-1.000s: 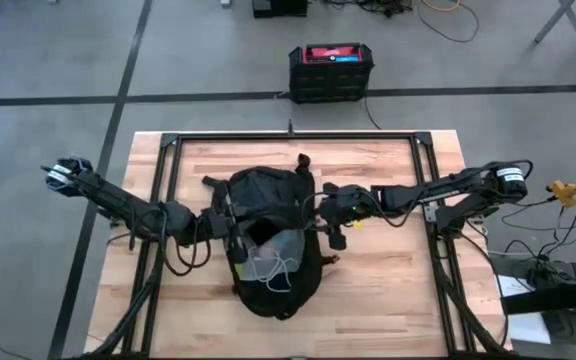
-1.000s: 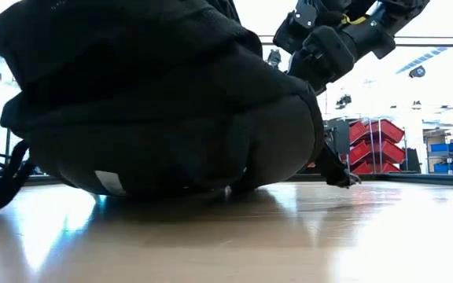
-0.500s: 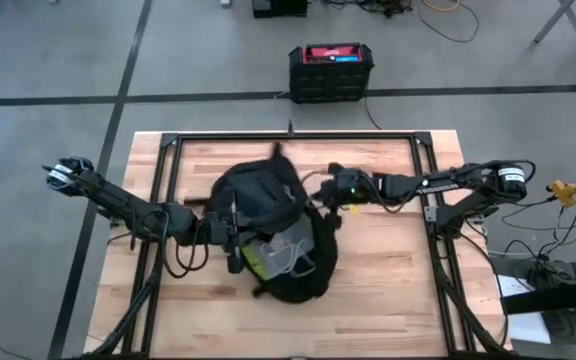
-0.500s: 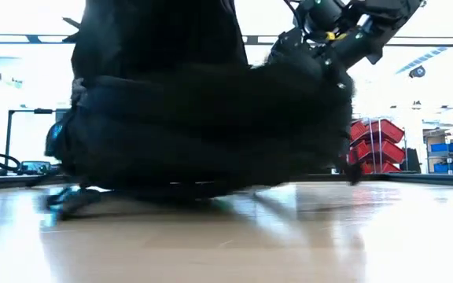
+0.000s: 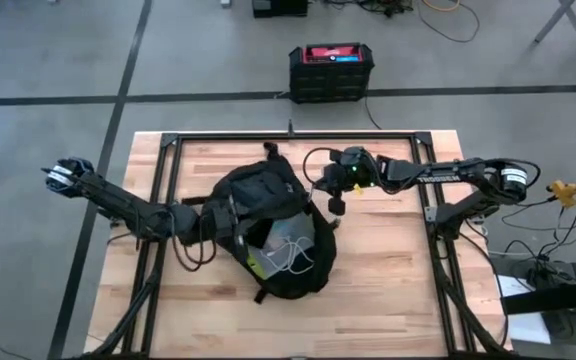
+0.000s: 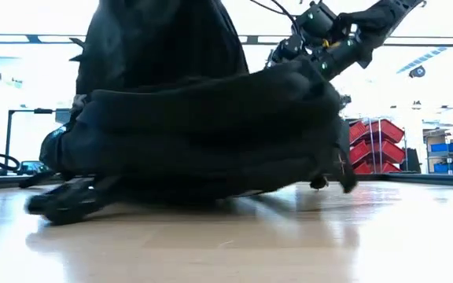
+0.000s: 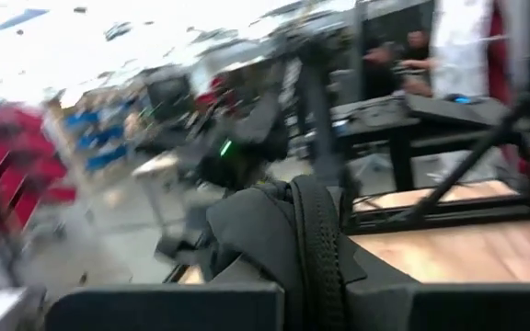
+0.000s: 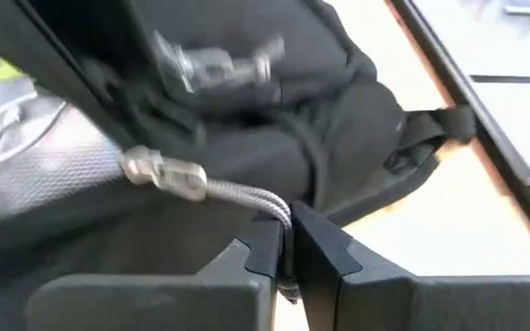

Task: Unpack backpack
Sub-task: Open the black backpack, then remove the white charger cable from the black backpack

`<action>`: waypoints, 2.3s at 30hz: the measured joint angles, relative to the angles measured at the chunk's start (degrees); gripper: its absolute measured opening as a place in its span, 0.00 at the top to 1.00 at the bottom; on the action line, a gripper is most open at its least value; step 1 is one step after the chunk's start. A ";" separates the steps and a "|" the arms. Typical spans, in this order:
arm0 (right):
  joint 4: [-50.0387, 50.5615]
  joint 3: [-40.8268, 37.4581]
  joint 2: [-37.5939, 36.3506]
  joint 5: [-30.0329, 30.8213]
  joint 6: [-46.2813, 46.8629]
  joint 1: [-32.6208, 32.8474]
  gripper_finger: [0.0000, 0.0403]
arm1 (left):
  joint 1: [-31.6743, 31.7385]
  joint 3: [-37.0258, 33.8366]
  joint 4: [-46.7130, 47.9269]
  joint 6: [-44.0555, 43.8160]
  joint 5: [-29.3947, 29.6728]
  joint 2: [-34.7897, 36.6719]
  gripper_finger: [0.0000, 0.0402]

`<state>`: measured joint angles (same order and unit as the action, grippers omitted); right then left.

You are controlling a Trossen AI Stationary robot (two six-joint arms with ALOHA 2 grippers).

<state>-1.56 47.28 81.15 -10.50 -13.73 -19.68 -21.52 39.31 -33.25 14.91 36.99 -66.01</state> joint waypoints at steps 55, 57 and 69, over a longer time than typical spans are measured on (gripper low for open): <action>12.29 26.10 31.74 15.25 -21.45 20.70 0.32 | 14.55 0.26 30.65 -28.91 -1.76 -0.66 1.00; 12.04 27.01 33.30 15.21 -20.82 20.47 0.31 | 14.55 0.24 30.66 -28.91 -1.74 -1.17 1.00; 17.95 30.29 33.53 15.07 -15.05 20.55 0.96 | 14.58 0.24 29.26 -30.13 -1.31 -3.95 1.00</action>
<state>16.39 77.57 114.68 4.57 -28.79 0.86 -6.94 39.55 -3.99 -15.21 35.68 -69.96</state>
